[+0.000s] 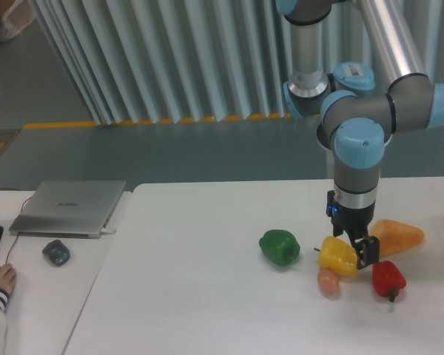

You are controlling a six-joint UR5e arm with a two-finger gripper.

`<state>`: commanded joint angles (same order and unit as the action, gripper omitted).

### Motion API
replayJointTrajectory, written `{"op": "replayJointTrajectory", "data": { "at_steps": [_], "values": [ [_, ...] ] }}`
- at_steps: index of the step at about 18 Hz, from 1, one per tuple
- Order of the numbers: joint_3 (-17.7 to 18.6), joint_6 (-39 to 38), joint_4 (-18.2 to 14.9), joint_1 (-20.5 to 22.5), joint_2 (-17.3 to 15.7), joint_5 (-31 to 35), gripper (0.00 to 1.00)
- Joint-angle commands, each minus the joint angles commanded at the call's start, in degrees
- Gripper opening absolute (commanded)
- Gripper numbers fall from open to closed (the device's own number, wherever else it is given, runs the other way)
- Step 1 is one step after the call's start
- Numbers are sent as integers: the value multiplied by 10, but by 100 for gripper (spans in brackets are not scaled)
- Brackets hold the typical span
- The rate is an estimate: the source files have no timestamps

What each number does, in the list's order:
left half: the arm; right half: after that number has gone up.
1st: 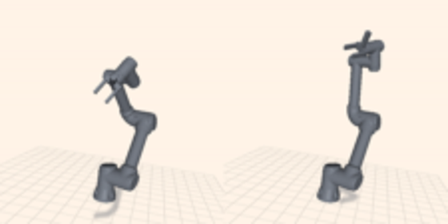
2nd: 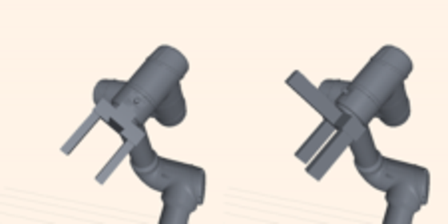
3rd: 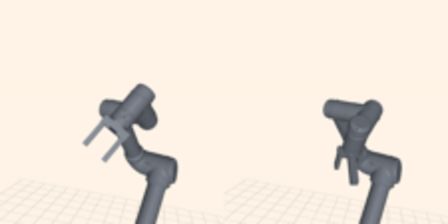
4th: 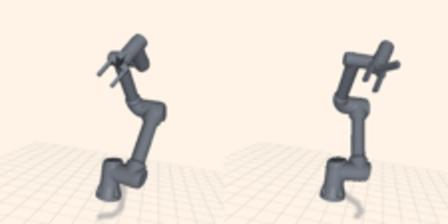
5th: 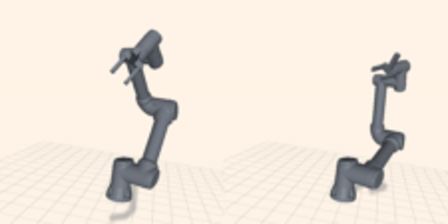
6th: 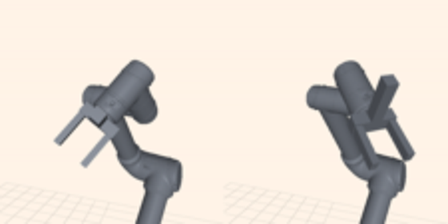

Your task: Place the triangular bread in the basket

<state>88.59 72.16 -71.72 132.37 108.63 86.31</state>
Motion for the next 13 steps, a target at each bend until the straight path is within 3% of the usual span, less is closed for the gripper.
{"op": "replayJointTrajectory", "data": {
  "at_steps": [7,13],
  "values": [
    [-9,-5,27,2,-1,-3,100],
    [-8,-7,27,3,-2,0,100]
  ]
}}
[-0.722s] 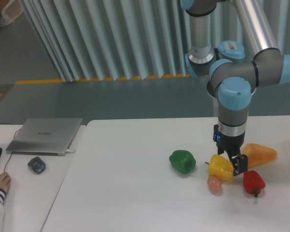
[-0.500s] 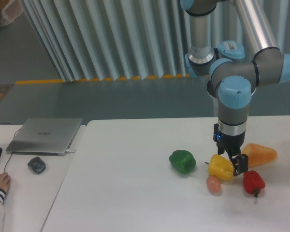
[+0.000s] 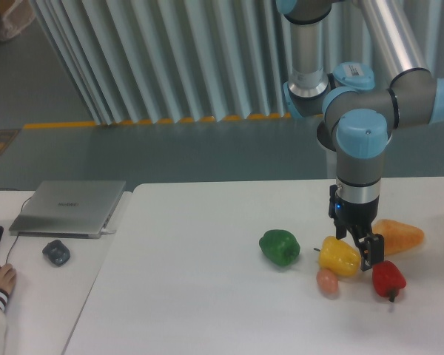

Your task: Place the triangular bread in the basket

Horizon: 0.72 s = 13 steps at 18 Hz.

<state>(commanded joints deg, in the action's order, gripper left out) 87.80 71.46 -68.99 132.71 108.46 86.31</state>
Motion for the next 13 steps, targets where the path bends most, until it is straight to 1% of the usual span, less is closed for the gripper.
{"op": "replayJointTrajectory", "data": {
  "at_steps": [5,8,11,13],
  "values": [
    [5,4,1,0,-4,2,100],
    [0,5,2,7,-11,3,100],
    [6,6,-4,40,-38,10,100],
    [18,5,-9,63,-57,11,100]
  ]
}}
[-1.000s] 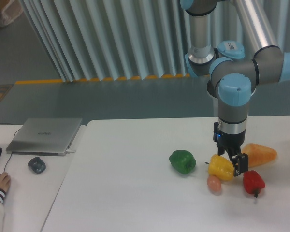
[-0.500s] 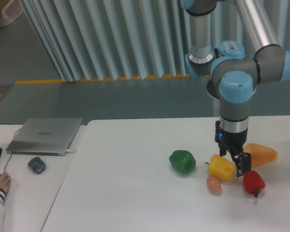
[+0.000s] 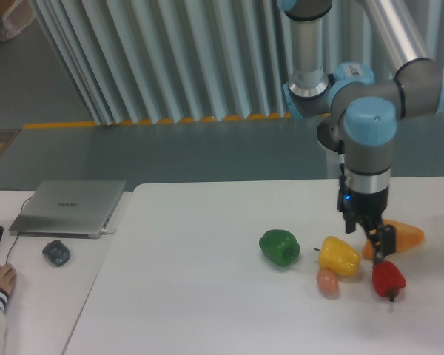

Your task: Place the triangular bread in the basket

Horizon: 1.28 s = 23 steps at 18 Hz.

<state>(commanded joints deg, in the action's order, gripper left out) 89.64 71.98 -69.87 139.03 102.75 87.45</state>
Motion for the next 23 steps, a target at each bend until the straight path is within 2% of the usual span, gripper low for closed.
{"op": "replayJointTrajectory", "data": {
  "at_steps": [5,7,11,19,23],
  "values": [
    [31,3,0,61,-40,130,100],
    [24,2,-1,99,-51,137,100],
    [32,-4,-1,102,-55,164,100],
    [38,-3,4,106,-60,165,100],
    [29,2,5,135,-61,164,100]
  ]
}}
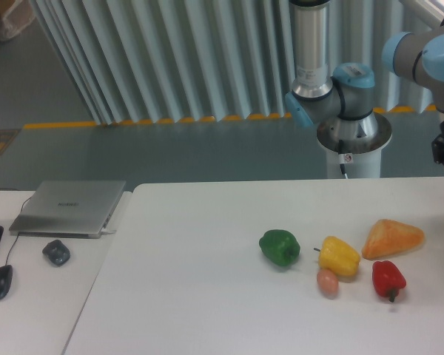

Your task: Place the triangular bread in the basket

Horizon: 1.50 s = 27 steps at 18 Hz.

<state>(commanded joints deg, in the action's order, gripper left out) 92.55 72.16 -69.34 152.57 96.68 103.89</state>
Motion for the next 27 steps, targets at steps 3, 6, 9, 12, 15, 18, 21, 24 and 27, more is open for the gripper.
{"op": "replayJointTrajectory", "data": {
  "at_steps": [3,6,9,12,15,18,21,24,27],
  "values": [
    [-4,0,-2,12,1,-4,100],
    [-10,0,-5,5,5,-14,100],
    [-15,-5,-6,-6,15,-54,100],
    [-18,-1,-7,-12,28,-88,100],
    [-37,-8,-6,-37,68,-91,100],
    [-68,-7,-6,-46,88,-104,100],
    [-83,-8,-5,-74,99,-103,100],
    [-73,-10,-4,-104,90,-105,100],
    [-73,-14,0,-120,87,-107,100]
  ]
}}
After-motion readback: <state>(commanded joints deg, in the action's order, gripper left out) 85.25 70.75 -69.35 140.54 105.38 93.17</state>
